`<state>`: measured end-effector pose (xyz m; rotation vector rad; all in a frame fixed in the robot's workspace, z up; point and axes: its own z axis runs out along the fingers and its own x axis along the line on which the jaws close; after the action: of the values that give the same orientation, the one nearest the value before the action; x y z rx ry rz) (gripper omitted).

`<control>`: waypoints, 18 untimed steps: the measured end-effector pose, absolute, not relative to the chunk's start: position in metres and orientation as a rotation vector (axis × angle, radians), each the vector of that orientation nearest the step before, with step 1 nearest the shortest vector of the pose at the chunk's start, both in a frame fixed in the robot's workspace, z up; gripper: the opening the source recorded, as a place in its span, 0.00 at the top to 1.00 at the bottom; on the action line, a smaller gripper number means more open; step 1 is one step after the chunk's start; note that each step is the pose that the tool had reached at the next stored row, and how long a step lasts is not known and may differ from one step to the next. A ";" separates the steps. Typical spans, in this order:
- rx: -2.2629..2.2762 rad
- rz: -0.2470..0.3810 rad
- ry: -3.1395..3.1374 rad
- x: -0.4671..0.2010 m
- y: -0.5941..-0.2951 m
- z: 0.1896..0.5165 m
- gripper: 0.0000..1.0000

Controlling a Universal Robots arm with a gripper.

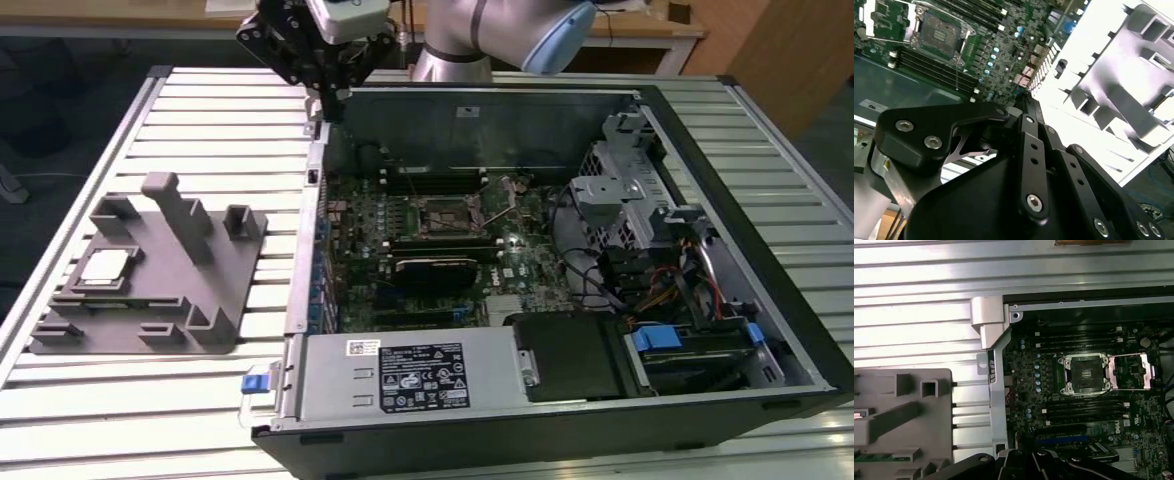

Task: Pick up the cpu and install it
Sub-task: 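Reach for the cpu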

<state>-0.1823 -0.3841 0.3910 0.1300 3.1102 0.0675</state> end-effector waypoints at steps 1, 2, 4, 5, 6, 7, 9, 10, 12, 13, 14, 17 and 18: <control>0.130 0.068 3.110 -0.185 -0.384 0.391 0.89; 0.130 0.068 3.110 -0.187 -0.384 0.391 0.89; 0.130 0.068 3.109 -0.191 -0.384 0.391 0.89; 0.130 0.068 3.108 -0.194 -0.384 0.391 0.89; 0.130 0.068 3.108 -0.196 -0.384 0.391 0.89; 0.130 0.068 3.108 -0.198 -0.384 0.390 0.89; 0.130 0.068 3.107 -0.201 -0.384 0.390 0.89; 0.130 0.068 3.107 -0.202 -0.384 0.390 0.89; 0.130 0.068 3.107 -0.205 -0.384 0.389 0.89; 0.130 0.068 3.106 -0.206 -0.384 0.389 0.89; 0.130 0.068 3.106 -0.208 -0.384 0.389 0.89; 0.130 0.068 3.106 -0.211 -0.384 0.388 0.89; 0.130 0.068 3.106 -0.213 -0.384 0.388 0.89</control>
<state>-0.2128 -0.3841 0.3880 0.1297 3.1060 0.0677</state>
